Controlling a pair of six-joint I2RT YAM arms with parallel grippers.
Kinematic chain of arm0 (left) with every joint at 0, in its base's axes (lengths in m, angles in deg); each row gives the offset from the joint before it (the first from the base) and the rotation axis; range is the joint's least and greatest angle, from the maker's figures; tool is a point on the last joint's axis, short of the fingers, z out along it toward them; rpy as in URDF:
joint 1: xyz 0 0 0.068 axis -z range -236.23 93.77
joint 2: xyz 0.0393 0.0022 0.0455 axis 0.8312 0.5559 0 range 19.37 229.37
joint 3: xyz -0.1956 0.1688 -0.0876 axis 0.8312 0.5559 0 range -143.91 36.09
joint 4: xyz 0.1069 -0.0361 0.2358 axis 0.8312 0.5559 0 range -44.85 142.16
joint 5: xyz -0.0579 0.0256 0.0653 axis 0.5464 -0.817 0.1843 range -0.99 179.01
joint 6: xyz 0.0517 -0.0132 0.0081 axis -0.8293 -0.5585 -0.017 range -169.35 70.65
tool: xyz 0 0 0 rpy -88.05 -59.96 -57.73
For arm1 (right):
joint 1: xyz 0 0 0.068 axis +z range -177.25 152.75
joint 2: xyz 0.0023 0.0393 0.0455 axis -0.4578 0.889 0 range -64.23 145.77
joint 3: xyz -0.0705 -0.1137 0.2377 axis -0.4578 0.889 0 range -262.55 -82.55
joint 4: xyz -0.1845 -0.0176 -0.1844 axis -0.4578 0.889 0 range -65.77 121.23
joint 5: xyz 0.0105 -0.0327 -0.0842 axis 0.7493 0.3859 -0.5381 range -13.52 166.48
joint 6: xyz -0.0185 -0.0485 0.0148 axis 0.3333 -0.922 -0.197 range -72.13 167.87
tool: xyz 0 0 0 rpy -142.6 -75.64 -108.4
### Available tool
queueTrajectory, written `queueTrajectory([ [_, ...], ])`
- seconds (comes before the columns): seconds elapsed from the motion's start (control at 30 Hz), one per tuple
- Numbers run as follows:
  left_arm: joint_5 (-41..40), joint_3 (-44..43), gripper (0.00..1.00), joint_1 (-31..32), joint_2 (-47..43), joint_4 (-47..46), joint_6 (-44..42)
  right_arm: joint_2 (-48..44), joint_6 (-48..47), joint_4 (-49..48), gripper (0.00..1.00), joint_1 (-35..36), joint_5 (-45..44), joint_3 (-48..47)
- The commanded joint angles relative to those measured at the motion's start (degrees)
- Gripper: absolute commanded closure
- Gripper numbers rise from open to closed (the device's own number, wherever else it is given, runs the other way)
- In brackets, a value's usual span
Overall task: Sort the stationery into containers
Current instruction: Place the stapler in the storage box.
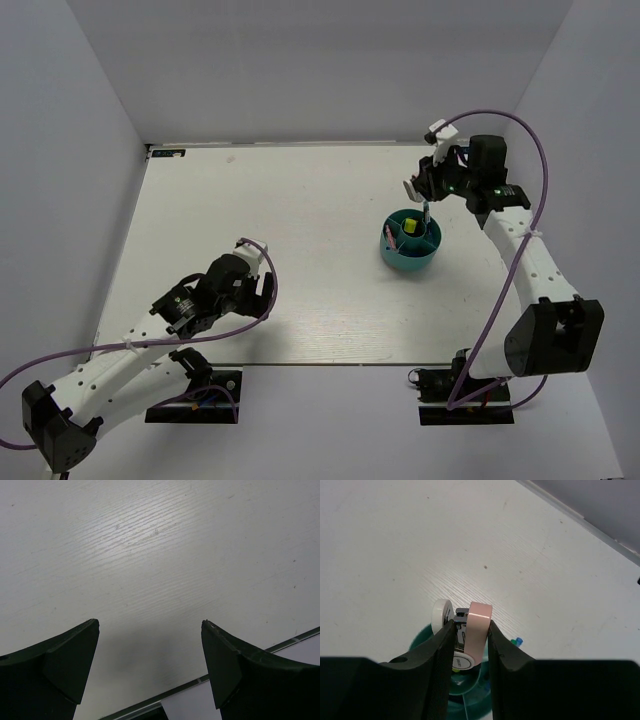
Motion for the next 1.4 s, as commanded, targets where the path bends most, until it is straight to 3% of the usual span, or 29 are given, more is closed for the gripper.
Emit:
queueTrajectory([
  [0.0, -0.11, 0.17, 0.07, -0.36, -0.61, -0.36, -0.67, -0.58, 6.22, -13.94, 0.91, 0.82, 5.81, 2.30],
  [0.2, -0.55, 0.34, 0.07, -0.36, -0.17, -0.45, -0.84, 1.18, 7.64, -22.38, 0.92, 0.73, 10.13, 7.48],
  [0.5, -0.38, 0.87, 0.07, -0.36, -0.17, -0.63, -1.20, 5.83, 0.18, -30.57, 0.92, 0.64, 14.08, 11.53],
  [1.37, -0.29, 0.96, 0.06, -0.44, 0.35, -0.63, -1.90, 9.27, -14.24, -23.02, 0.94, 0.47, 13.65, 13.81],
])
